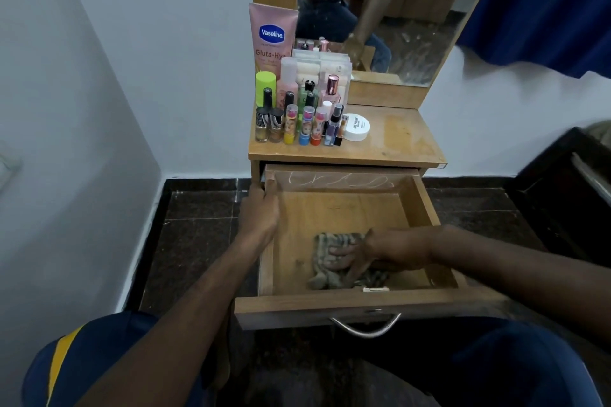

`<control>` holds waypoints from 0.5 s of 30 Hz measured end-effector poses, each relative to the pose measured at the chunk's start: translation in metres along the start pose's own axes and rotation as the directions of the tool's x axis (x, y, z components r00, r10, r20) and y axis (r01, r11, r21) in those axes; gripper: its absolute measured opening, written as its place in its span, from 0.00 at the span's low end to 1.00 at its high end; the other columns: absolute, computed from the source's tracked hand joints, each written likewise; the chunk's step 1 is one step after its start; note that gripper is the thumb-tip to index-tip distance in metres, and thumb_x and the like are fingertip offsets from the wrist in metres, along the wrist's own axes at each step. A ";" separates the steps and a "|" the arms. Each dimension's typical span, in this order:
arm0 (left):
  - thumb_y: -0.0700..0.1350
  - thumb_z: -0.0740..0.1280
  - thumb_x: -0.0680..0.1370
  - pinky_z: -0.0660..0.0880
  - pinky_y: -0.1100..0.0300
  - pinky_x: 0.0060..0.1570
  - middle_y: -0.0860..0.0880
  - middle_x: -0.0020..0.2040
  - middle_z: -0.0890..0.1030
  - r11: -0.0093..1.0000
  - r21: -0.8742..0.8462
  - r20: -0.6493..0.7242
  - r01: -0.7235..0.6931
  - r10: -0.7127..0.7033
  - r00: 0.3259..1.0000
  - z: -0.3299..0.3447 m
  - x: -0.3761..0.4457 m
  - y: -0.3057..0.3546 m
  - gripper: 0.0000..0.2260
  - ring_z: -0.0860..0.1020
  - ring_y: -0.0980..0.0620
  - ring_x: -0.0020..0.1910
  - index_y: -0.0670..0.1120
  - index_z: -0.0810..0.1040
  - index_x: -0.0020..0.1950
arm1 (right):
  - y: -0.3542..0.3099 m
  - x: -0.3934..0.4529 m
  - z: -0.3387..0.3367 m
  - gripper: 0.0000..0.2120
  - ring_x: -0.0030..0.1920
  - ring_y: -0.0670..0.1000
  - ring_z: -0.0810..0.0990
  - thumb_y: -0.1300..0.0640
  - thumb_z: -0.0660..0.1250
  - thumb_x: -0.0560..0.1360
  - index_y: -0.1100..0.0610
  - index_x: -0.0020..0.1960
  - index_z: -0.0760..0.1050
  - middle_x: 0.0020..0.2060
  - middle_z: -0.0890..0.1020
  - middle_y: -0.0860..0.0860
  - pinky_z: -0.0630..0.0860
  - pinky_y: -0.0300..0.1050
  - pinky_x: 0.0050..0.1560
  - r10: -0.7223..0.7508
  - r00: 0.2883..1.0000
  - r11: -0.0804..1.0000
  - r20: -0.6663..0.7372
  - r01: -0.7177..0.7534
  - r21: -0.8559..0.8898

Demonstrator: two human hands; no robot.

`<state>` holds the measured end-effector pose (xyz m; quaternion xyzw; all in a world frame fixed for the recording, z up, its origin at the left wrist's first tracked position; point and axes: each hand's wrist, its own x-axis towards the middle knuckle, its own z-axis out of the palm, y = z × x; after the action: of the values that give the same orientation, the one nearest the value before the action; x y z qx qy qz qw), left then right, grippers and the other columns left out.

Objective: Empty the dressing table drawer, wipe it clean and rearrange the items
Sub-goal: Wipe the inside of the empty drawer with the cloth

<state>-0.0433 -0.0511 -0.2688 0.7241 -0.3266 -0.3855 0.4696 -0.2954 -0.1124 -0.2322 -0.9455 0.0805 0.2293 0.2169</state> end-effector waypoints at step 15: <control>0.62 0.51 0.87 0.69 0.54 0.58 0.50 0.61 0.77 0.999 0.053 -0.022 -0.001 0.002 1.000 0.003 0.000 0.002 0.27 0.77 0.45 0.65 0.45 0.73 0.76 | -0.017 0.006 0.007 0.18 0.70 0.50 0.79 0.62 0.71 0.80 0.52 0.69 0.82 0.68 0.82 0.49 0.76 0.52 0.72 0.023 0.991 0.998 -0.130 -0.015 0.062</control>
<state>-0.0462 -0.0531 -0.2681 0.7402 -0.3321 -0.3683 0.4541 -0.2886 -0.0945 -0.2339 -0.9506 0.1105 0.1663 0.2378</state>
